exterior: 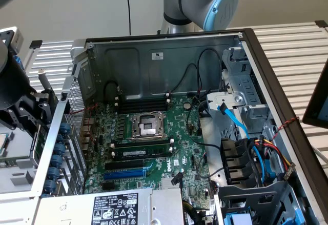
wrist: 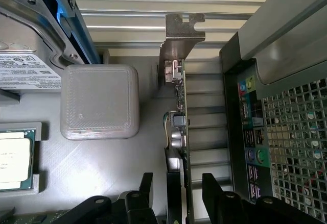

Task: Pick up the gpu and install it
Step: 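Pick up the gpu and move the gpu toward the slot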

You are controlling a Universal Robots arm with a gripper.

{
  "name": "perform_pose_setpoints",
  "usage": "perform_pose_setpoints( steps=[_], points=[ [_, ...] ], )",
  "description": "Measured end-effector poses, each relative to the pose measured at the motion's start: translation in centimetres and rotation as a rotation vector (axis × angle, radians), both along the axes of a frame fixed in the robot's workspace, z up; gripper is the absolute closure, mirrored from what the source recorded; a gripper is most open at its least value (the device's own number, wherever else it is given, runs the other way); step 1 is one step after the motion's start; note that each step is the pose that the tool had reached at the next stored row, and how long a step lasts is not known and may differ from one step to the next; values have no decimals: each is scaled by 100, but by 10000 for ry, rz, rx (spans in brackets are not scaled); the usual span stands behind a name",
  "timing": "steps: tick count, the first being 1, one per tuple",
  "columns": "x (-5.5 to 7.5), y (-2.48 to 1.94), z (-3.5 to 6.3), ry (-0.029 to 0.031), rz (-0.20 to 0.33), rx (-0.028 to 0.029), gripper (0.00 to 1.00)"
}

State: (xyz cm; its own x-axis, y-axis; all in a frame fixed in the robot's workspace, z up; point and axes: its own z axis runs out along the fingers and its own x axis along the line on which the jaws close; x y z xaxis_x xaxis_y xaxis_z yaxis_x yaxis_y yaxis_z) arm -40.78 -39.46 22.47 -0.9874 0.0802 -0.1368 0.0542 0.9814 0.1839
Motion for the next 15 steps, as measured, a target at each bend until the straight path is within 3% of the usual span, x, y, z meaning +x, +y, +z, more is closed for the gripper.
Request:
perform_pose_setpoints(
  steps=[3,4,15],
  points=[
    [0,7,-3,-1,0,1,58],
    [0,9,-4,-2,-1,1,65],
    [-2,0,-7,1,-17,1,65]
  ],
)
